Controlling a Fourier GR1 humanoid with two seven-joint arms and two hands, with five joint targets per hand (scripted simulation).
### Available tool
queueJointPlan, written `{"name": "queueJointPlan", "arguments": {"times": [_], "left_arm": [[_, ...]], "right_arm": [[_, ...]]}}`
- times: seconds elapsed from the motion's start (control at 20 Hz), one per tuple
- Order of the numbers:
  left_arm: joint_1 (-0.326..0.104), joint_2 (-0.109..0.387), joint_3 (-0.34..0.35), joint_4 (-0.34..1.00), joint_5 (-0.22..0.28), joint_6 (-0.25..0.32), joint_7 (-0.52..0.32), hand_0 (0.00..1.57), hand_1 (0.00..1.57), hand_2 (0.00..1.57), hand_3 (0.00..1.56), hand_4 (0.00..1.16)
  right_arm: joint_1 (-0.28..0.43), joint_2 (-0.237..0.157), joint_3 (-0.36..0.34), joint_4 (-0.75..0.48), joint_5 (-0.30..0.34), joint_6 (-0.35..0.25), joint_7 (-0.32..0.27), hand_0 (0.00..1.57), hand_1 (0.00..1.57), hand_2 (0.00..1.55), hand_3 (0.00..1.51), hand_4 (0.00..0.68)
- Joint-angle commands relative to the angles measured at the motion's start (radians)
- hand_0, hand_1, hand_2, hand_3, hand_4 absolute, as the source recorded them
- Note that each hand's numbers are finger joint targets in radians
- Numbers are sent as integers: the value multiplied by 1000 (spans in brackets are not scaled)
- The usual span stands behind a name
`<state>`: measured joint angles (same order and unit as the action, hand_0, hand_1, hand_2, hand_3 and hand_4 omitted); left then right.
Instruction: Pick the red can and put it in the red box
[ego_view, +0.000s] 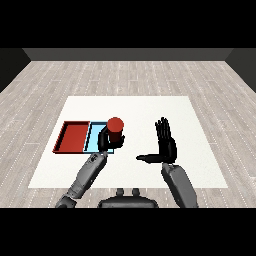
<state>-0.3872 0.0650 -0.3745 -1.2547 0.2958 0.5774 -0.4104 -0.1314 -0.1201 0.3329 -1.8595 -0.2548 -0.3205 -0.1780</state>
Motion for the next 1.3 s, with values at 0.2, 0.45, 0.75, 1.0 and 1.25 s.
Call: {"name": "queueJointPlan", "arguments": {"times": [0.2, 0.45, 0.75, 1.0, 1.25], "left_arm": [[-19, 174, 148, -48, -6, -28, 119, 1571, 1571, 1571, 1486, 1125], [-57, 315, 175, -29, -80, -7, 248, 1571, 1571, 1571, 1490, 1120], [-68, 453, 228, 289, -118, -100, 276, 1571, 1571, 1555, 1496, 1111], [-96, 511, 218, 549, -184, -123, 335, 1571, 1571, 1550, 1466, 1049], [-197, 495, 214, 854, -231, -158, 362, 940, 940, 849, 673, 891]], "right_arm": [[149, -83, -135, -33, -76, 82, -27, 0, 0, 0, 0, 0], [243, -97, -196, 62, -119, 177, -157, 0, 0, 0, 0, 0], [212, -96, -198, 55, -124, 166, -103, 0, 0, 0, 0, 0], [158, -72, -187, 121, -86, 138, -106, 0, 0, 0, 0, 0], [114, -58, -211, 183, -94, 136, -118, 0, 0, 0, 0, 0]]}}
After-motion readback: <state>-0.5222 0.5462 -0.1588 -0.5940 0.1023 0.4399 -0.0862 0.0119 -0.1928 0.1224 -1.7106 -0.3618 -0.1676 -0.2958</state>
